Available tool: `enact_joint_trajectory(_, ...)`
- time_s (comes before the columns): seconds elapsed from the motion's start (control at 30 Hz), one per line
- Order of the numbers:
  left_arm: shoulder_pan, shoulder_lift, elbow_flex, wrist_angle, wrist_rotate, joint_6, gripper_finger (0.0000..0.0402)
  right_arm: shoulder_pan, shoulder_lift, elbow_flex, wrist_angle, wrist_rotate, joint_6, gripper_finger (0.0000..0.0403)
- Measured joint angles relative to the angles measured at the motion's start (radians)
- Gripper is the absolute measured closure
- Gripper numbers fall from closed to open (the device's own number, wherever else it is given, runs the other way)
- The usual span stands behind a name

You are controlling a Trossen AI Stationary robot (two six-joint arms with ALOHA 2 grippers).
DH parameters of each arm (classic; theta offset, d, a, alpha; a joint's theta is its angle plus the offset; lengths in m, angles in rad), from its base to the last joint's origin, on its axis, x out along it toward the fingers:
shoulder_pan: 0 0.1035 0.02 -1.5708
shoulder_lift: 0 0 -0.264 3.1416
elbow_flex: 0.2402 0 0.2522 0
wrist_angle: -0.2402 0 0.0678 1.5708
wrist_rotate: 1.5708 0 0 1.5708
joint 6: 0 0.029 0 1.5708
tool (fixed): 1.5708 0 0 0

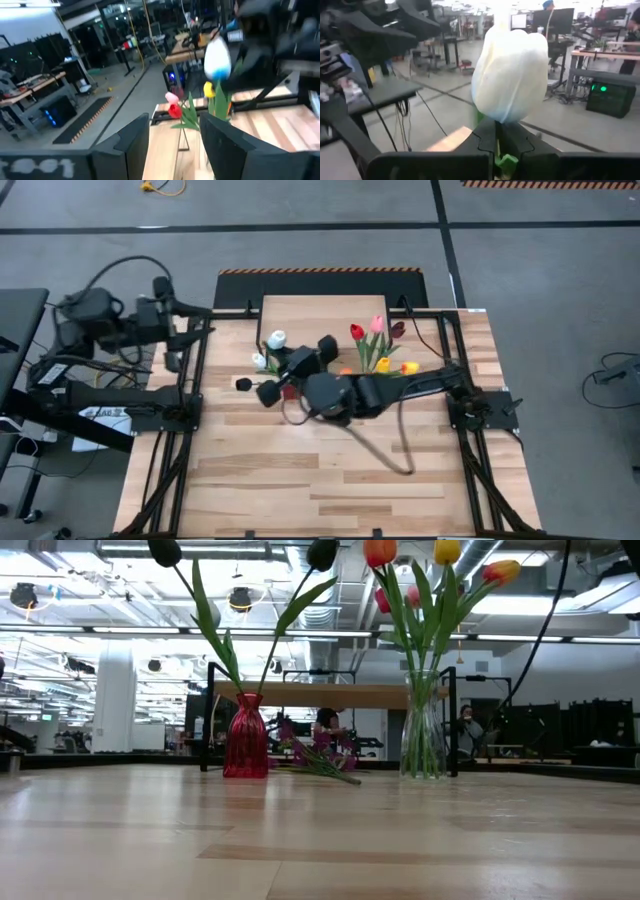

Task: Pick and place flowers into a vace then onto a shelf
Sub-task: Put the white tulip into the red vase

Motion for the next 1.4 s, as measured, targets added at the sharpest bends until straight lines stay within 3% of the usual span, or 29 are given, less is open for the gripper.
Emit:
enact_joint_trajectory(0.27,0.000,-0.067,0.000,-0.042,0.011,-0.050,0.0235,-0.009,0.110,0.002,0.079,0.131,0.019,0.0403)
enact_joint_trajectory(0.5,0.000,-0.082,0.000,-0.094,0.025,-0.073,0.0235,-0.014,0.163,0.003,0.077,0.181,0.071,0.0403)
enact_joint_trajectory(1.4,0.000,-0.083,0.000,-0.114,0.052,-0.059,0.0235,-0.036,0.219,0.003,-0.060,0.224,0.193,0.0403)
